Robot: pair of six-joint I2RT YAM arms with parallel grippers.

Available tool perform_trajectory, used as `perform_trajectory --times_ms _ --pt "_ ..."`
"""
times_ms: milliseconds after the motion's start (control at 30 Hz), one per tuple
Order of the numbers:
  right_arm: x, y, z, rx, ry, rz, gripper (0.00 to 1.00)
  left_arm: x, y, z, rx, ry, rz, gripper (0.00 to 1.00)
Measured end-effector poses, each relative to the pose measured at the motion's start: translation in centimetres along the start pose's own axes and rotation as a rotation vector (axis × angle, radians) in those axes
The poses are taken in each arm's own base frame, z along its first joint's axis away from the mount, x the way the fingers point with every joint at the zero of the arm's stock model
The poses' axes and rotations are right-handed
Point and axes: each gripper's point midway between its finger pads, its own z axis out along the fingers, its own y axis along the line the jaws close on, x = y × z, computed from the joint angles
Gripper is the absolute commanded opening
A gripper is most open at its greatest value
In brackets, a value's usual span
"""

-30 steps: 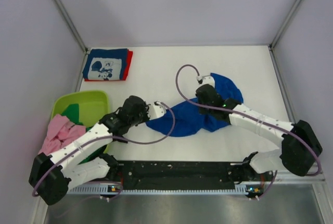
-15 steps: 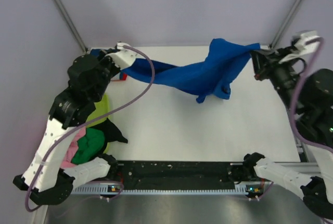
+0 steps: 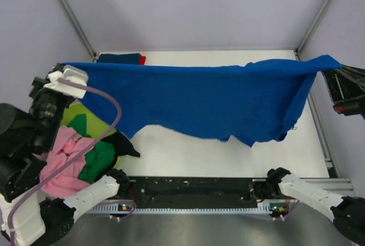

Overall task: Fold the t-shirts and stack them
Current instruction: Flatten out the tshirt

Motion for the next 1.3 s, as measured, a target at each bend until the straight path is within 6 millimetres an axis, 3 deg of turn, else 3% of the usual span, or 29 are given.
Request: perform_trajectory --times_ms 100,167,300,400,567,633,733,833,900,967,1067,1133,1233,1267,1300 --pt "-2.2 0.8 -1.1 -0.050 -0.058 0.000 0.00 -0.5 1.2 -1.4 -0.022 -0.042 -0.020 0.00" --pt "-2.5 1.0 -1.2 -0.060 -0.067 -0.002 0.00 -0.6 1.0 -1.5 -0.009 -0.055 -0.021 0.00" --pt "0.0 0.3 0.6 -0.024 0.002 -0.019 0.00 0.2 -1.7 0.6 0.054 -0.006 0.012 0.00" --pt "4.0 -0.4 4.1 0.016 0.112 -0.062 0.00 0.7 -4.5 3.7 0.108 0.052 0.050 0.00" --pt "13.3 -2.5 11.9 0.058 0.339 -0.121 0.00 2.1 -9.1 10.8 0.161 0.157 0.107 0.00" --pt "18.0 -5.3 15.2 0.086 0.430 -0.082 0.00 3.5 -10.6 14.2 0.172 0.212 0.122 0.00" --pt "23.4 -10.9 18.3 0.168 0.532 0.014 0.00 5.8 -11.2 18.5 0.173 0.294 0.127 0.00" --pt "25.5 -15.9 20.5 0.228 0.543 0.083 0.00 6.3 -10.4 22.2 0.138 0.312 0.112 0.00" --pt "24.8 -17.3 20.7 0.239 0.521 0.086 0.00 5.8 -9.9 23.3 0.120 0.293 0.103 0.00" --pt "22.8 -17.3 20.6 0.223 0.480 0.057 0.00 4.8 -9.3 23.5 0.108 0.256 0.091 0.00" --pt "19.5 -15.4 19.3 0.152 0.419 -0.033 0.00 3.4 -8.6 23.1 0.096 0.197 0.077 0.00" --pt "18.2 -13.2 16.9 0.091 0.406 -0.106 0.00 3.2 -9.0 22.4 0.110 0.158 0.074 0.00" --pt "19.0 -10.4 13.1 -0.001 0.417 -0.203 0.00 4.9 -11.4 20.6 0.173 0.145 0.101 0.00" --pt "20.1 -9.4 11.7 -0.039 0.426 -0.240 0.00 6.0 -12.7 19.9 0.207 0.153 0.115 0.00" --pt "22.7 -8.1 9.8 -0.091 0.463 -0.269 0.00 7.3 -14.2 19.4 0.245 0.165 0.134 0.00"
